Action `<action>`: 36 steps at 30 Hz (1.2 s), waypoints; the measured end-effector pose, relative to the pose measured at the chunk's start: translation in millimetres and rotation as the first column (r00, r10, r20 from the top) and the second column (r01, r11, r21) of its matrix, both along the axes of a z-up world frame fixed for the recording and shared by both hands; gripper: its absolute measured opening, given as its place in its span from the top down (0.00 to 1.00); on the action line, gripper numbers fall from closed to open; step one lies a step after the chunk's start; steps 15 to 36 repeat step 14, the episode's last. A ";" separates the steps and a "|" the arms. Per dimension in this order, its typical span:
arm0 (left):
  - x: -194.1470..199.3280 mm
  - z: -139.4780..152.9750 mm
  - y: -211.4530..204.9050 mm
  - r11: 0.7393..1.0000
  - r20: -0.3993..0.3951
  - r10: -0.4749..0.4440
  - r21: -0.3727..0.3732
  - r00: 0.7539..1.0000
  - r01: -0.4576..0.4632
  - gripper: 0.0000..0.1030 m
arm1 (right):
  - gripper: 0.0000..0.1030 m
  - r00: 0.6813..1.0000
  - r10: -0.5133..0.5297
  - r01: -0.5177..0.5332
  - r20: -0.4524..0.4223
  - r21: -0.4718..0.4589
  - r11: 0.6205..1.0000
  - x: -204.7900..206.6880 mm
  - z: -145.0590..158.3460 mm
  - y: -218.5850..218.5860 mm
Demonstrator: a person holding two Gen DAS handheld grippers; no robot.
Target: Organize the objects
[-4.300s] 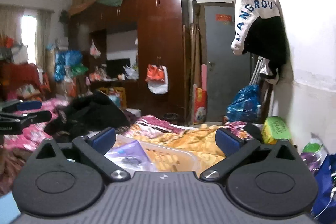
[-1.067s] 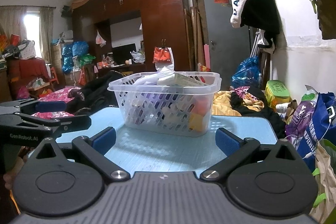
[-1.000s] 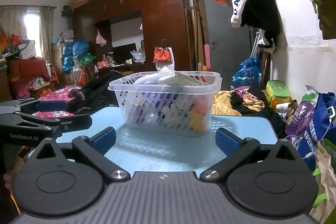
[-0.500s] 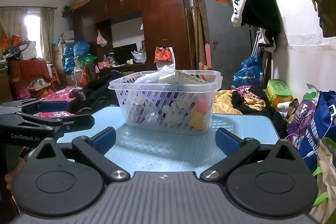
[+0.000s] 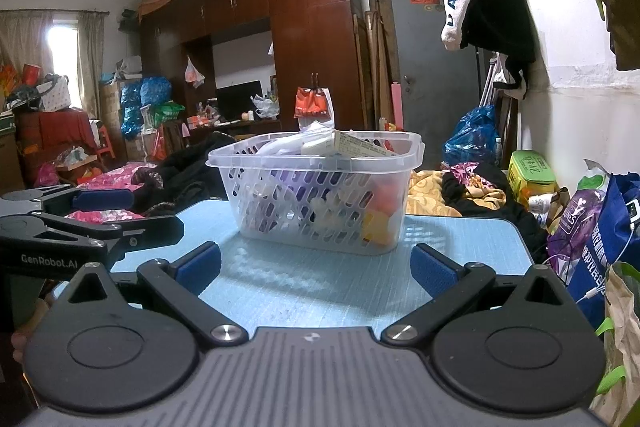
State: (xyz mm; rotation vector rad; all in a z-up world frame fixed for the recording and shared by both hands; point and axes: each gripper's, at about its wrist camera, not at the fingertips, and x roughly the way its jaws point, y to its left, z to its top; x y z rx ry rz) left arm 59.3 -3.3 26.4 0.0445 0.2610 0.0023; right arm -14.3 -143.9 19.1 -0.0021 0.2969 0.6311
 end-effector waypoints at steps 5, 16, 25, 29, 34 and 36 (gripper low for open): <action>0.1 -0.8 1.3 1.000 0.000 -0.006 -0.004 1.000 0.006 0.04 | 0.00 1.000 0.003 -0.003 0.002 -0.005 1.000 1.3 -3.7 -0.1; -1.1 -0.7 -0.2 1.000 0.017 -0.005 0.000 1.000 0.006 0.04 | 0.00 1.000 0.004 -0.004 0.001 -0.005 1.000 2.0 -3.8 0.0; -1.1 -0.7 -0.2 1.000 0.017 -0.005 0.000 1.000 0.006 0.04 | 0.00 1.000 0.004 -0.004 0.001 -0.005 1.000 2.0 -3.8 0.0; -1.1 -0.7 -0.2 1.000 0.017 -0.005 0.000 1.000 0.006 0.04 | 0.00 1.000 0.004 -0.004 0.001 -0.005 1.000 2.0 -3.8 0.0; -1.1 -0.7 -0.2 1.000 0.017 -0.005 0.000 1.000 0.006 0.04 | 0.00 1.000 0.004 -0.004 0.001 -0.005 1.000 2.0 -3.8 0.0; -1.1 -0.7 -0.2 1.000 0.017 -0.005 0.000 1.000 0.006 0.04 | 0.00 1.000 0.004 -0.004 0.001 -0.005 1.000 2.0 -3.8 0.0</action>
